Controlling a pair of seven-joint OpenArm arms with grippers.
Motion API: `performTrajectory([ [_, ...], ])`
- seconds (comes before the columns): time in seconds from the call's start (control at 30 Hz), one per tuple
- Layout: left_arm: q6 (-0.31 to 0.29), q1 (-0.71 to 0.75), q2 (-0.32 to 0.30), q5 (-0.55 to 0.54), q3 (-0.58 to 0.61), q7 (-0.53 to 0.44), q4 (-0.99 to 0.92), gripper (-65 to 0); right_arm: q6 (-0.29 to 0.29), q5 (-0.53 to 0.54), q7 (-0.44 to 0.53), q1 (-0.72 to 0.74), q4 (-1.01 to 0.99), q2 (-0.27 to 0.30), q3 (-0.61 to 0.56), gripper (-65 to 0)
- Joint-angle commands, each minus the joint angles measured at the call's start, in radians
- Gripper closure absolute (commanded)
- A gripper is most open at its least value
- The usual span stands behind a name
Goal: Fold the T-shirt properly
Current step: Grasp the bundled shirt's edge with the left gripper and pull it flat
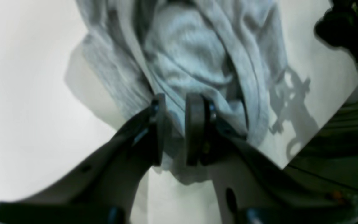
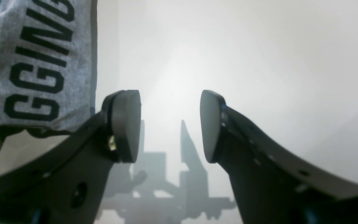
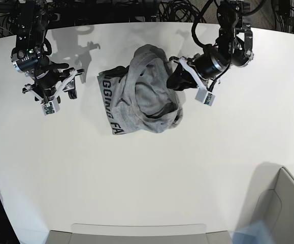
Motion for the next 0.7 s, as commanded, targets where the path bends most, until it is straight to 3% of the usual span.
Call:
performTrajectory([
  [0.0, -0.005, -0.013, -0.001, -0.015, -0.001, -0.006, -0.013, -12.9, 0.001, 0.006, 0.018, 0.008, 0.017, 0.009, 0.002, -29.3],
  [0.53, -0.006, -0.043, 0.022, -0.018, 0.001, -0.005, -0.051, -12.9, 0.001, 0.004, 0.018, 0.008, 0.017, 0.009, 0.002, -29.3],
  [0.67, -0.006, -0.075, 0.028, -0.012, 0.067, -0.006, -0.073, -12.9, 0.001, 0.004, 0.019, 0.009, 0.017, 0.009, -0.001, -29.3],
])
